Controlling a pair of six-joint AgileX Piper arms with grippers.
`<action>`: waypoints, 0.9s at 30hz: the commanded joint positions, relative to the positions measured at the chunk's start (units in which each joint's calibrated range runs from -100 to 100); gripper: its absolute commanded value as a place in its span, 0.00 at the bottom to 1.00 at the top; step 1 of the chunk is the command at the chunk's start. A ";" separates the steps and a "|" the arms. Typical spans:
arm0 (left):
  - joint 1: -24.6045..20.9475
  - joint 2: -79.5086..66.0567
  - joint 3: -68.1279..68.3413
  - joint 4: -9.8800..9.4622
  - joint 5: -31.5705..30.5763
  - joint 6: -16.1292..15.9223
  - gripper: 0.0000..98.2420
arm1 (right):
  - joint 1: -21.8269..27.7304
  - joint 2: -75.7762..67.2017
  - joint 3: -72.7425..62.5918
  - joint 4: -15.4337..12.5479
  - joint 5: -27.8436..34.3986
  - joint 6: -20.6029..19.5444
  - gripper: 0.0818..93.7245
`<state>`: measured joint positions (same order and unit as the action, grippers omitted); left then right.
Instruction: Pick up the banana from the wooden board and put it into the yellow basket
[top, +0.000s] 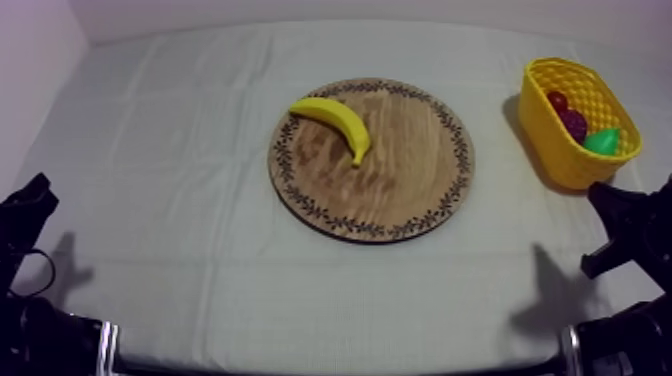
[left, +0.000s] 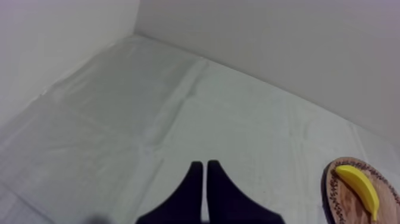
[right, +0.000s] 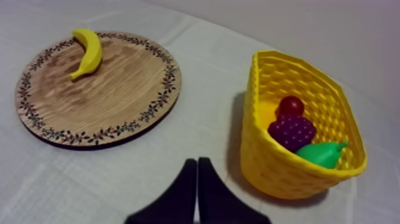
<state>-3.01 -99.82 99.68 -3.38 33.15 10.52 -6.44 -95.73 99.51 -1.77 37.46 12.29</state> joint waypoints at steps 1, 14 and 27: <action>0.01 0.00 -0.01 0.04 -0.01 0.01 0.00 | 0.01 -0.03 0.04 0.04 -0.04 -0.01 0.00; 0.01 0.00 -0.01 0.04 -0.01 0.01 0.00 | 0.38 -0.03 0.04 0.04 -0.04 -0.09 0.00; 0.01 0.00 -0.01 0.04 -0.01 0.01 0.00 | -4.77 -0.03 0.04 0.04 -0.04 -0.98 0.01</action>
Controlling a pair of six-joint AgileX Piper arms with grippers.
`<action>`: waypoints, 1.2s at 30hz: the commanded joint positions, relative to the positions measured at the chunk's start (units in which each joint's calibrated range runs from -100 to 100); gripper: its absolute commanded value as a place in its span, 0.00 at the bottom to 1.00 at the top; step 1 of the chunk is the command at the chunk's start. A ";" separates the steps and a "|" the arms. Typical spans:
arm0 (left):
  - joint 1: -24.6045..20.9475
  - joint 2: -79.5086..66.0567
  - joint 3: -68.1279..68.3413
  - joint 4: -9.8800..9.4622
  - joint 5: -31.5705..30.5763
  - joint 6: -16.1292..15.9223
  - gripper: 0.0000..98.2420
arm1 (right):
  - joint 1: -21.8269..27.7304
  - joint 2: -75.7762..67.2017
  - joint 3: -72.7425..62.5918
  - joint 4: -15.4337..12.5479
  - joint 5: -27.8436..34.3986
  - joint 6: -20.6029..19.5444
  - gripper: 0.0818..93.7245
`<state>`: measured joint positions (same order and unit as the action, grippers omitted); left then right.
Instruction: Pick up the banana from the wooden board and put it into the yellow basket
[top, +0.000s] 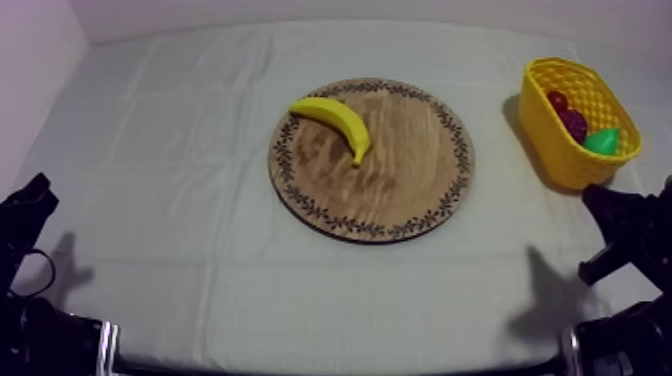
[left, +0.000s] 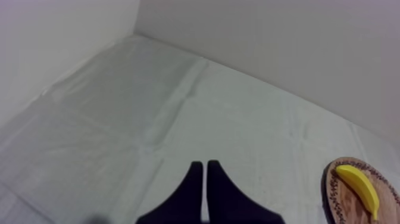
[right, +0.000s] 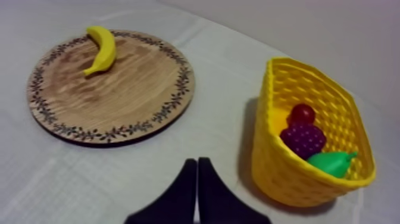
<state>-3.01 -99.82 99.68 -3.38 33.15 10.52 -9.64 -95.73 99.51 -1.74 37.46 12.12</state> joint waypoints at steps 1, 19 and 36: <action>0.01 0.00 -0.01 0.04 -0.01 0.01 0.00 | -2.30 -0.03 0.04 0.01 -0.04 -1.31 0.01; 0.01 0.00 -0.01 0.04 -0.01 0.01 0.00 | -5.42 14.03 -16.30 0.03 5.57 3.45 0.00; 0.01 0.00 -0.01 0.04 -0.01 0.01 0.00 | -9.00 58.64 -70.41 4.42 32.89 7.42 0.01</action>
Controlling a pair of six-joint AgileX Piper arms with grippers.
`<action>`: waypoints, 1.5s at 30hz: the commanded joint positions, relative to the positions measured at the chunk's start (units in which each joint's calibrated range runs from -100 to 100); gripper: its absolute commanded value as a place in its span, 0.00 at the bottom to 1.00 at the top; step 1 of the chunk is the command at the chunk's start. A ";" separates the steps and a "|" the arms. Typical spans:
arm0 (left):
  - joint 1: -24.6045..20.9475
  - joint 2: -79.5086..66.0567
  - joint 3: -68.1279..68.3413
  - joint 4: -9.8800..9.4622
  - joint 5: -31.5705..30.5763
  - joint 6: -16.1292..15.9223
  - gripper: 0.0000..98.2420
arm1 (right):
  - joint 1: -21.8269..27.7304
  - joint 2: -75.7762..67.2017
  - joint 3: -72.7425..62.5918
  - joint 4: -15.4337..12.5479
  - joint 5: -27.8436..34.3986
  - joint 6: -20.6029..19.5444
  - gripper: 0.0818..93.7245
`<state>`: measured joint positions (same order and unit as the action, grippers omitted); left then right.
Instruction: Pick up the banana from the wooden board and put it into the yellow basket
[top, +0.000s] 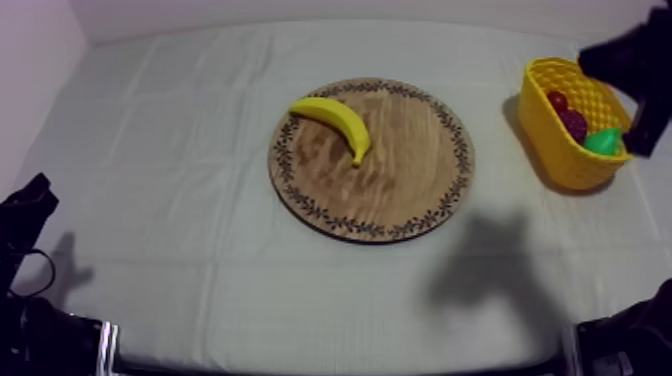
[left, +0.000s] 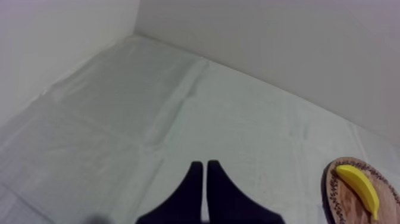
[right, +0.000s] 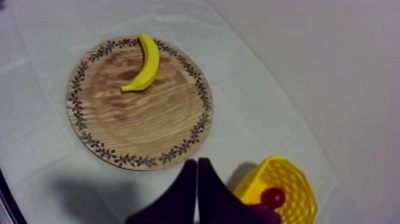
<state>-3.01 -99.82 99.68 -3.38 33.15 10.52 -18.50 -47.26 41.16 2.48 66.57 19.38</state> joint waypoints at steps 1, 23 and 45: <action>0.01 0.00 -0.01 0.04 -0.01 0.01 0.00 | -0.41 12.90 -14.60 0.40 5.44 -0.03 0.01; 0.01 0.00 -0.01 0.04 -0.01 0.01 0.00 | -9.62 60.52 -58.10 3.59 25.24 -6.31 0.01; 0.01 0.00 -0.01 0.04 -0.01 0.01 0.00 | -11.76 72.49 -72.86 5.31 28.72 -7.81 0.57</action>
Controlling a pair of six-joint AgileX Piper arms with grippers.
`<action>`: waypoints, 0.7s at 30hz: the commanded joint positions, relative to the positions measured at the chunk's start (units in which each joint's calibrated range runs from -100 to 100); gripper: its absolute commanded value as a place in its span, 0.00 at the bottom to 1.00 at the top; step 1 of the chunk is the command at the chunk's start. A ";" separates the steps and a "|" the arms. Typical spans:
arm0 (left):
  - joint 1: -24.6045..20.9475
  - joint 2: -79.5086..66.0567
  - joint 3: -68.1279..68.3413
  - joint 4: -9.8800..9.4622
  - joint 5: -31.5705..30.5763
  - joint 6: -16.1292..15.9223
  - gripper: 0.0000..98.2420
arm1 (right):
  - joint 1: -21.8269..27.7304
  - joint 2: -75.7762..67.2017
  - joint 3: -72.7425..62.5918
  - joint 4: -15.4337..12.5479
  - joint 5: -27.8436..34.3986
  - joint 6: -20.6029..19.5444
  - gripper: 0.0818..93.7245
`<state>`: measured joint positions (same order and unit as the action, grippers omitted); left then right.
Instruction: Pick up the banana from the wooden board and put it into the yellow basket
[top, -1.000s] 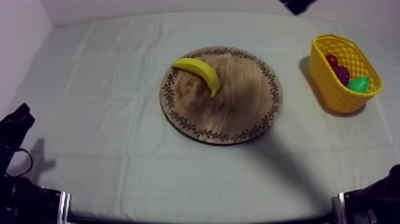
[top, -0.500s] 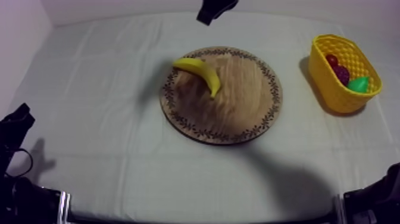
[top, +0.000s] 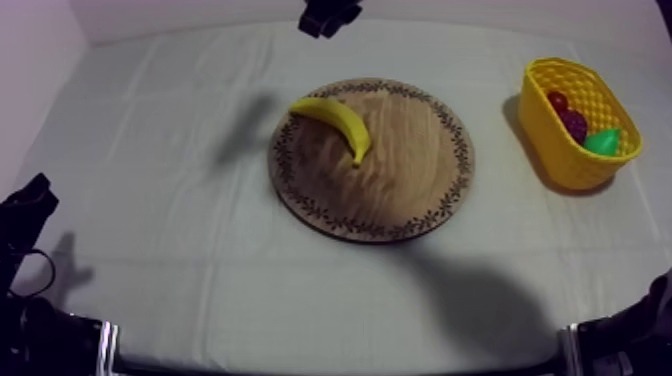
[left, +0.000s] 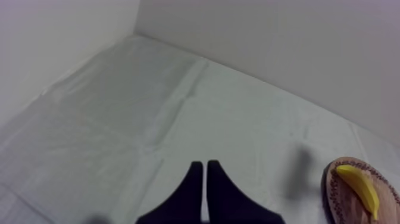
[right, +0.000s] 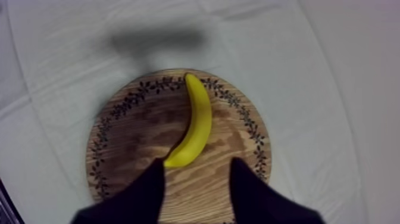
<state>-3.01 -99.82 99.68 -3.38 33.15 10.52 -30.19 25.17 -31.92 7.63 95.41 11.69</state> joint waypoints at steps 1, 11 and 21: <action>0.01 0.00 -0.01 0.04 -0.01 0.01 0.00 | -0.18 0.03 0.44 0.35 -0.11 -0.22 0.61; 0.01 0.00 -0.01 0.04 -0.01 0.01 0.00 | -0.48 0.37 2.83 1.13 -0.15 0.12 0.78; 0.01 0.00 -0.01 0.04 -0.01 0.01 0.00 | 0.26 6.41 6.22 1.63 -2.41 0.41 0.79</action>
<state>-3.01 -99.82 99.68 -3.38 33.15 10.52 -30.03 30.47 -25.80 9.16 93.24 12.16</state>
